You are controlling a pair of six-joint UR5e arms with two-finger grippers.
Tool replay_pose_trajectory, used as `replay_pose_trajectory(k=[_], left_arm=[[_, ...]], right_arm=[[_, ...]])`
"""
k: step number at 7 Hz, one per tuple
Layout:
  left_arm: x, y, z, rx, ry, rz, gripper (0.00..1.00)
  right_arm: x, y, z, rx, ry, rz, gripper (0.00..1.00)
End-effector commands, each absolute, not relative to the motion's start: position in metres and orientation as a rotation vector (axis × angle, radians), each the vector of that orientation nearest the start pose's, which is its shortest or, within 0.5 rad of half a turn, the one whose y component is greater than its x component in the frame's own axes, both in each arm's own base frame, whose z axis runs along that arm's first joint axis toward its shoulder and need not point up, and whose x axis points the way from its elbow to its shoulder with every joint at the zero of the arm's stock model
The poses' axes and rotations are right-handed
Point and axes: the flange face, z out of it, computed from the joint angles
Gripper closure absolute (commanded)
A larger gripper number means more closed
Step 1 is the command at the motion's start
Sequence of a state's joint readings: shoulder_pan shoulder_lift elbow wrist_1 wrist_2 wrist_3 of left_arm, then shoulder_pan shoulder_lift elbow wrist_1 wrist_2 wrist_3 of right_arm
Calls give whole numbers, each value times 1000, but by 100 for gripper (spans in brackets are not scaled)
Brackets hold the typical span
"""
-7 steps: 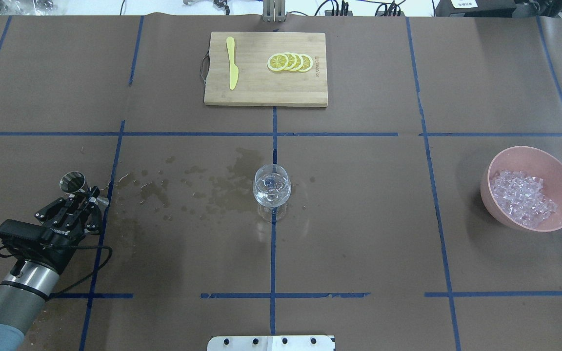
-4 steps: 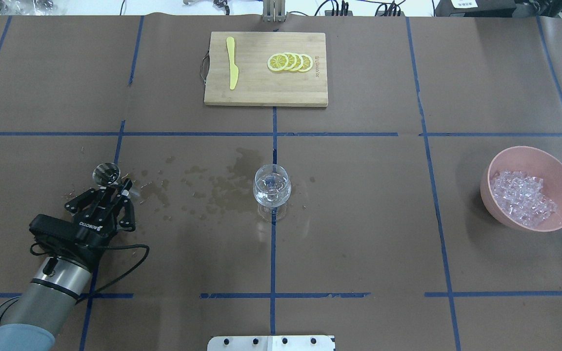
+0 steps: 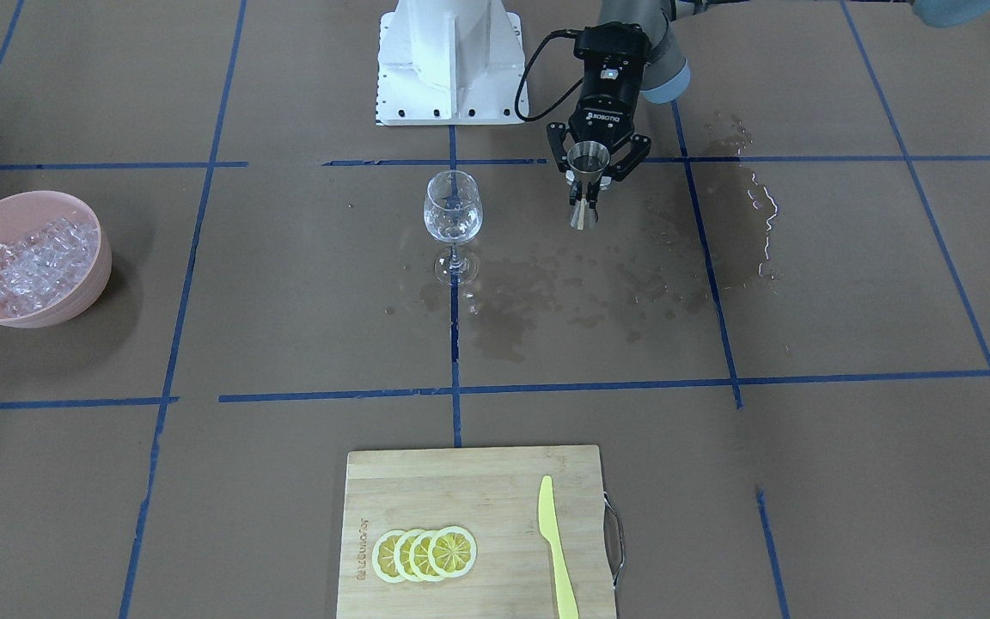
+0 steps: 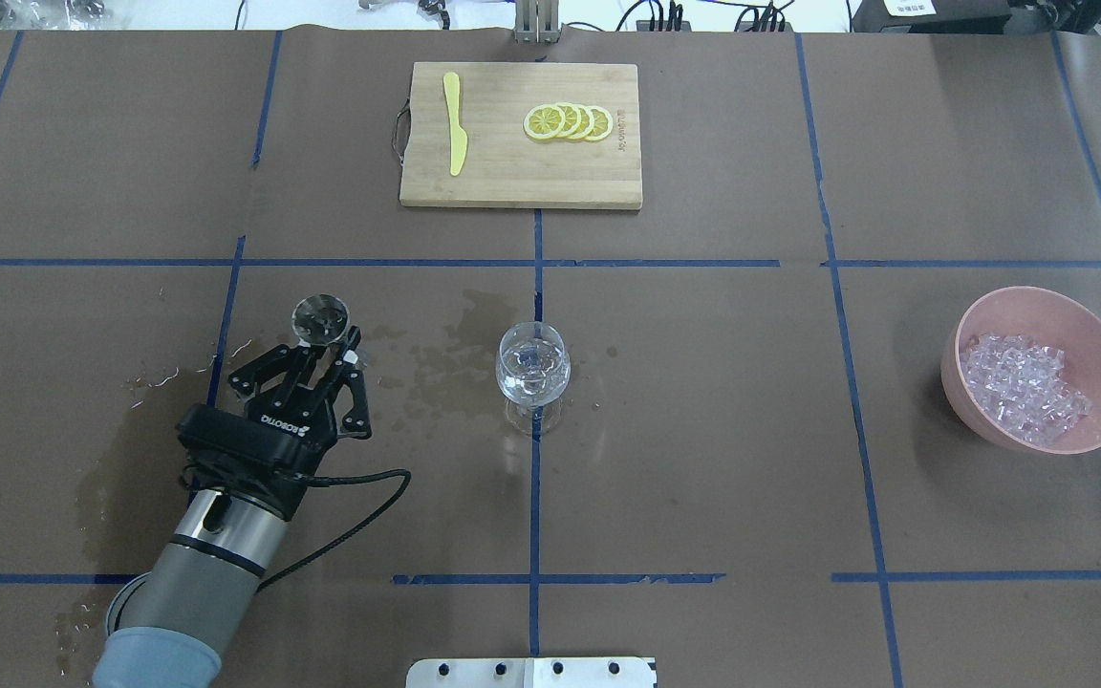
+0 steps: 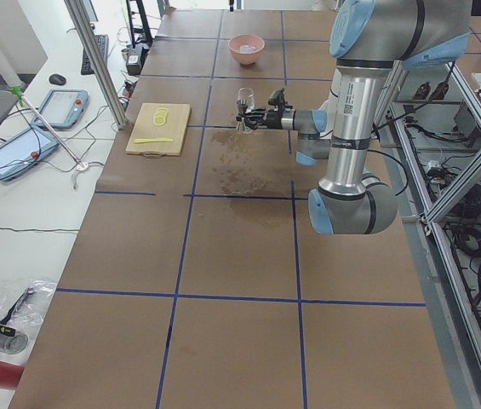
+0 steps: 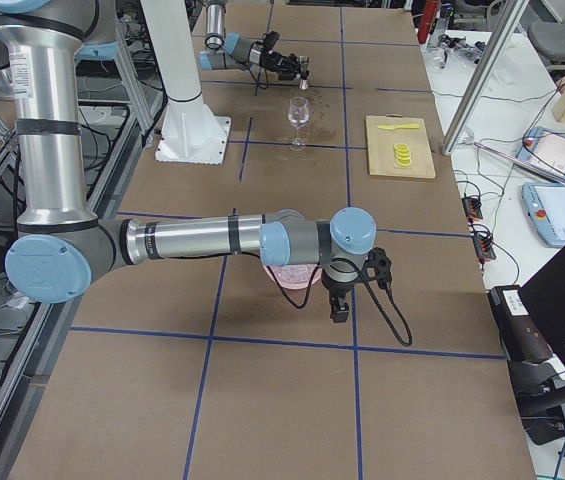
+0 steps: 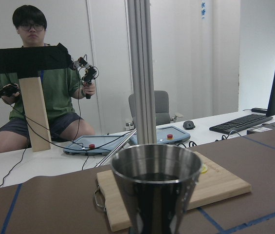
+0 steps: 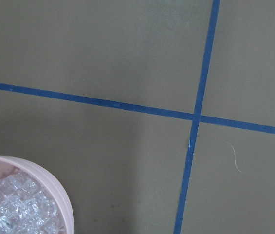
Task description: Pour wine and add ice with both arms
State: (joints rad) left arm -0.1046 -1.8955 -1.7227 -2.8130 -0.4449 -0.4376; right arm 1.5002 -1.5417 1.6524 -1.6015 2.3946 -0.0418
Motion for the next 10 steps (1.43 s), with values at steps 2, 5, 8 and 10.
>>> replay_pose_trajectory(k=[2,5,8,10], left_arm=[[516,-279,240,1463,607,-85,100],[523,-282,229,1507,426,95,100],[526,-285,218,1533,329,186,100],[538,-288,207,1513,258,244,100]], right_arm=[[24,-510,605,60,-823,-137,0],[24,-510,605,61,-823,-139,0],[25,-510,606,60,-822,-138,0],[23,-510,608,55,-822,-138,0]])
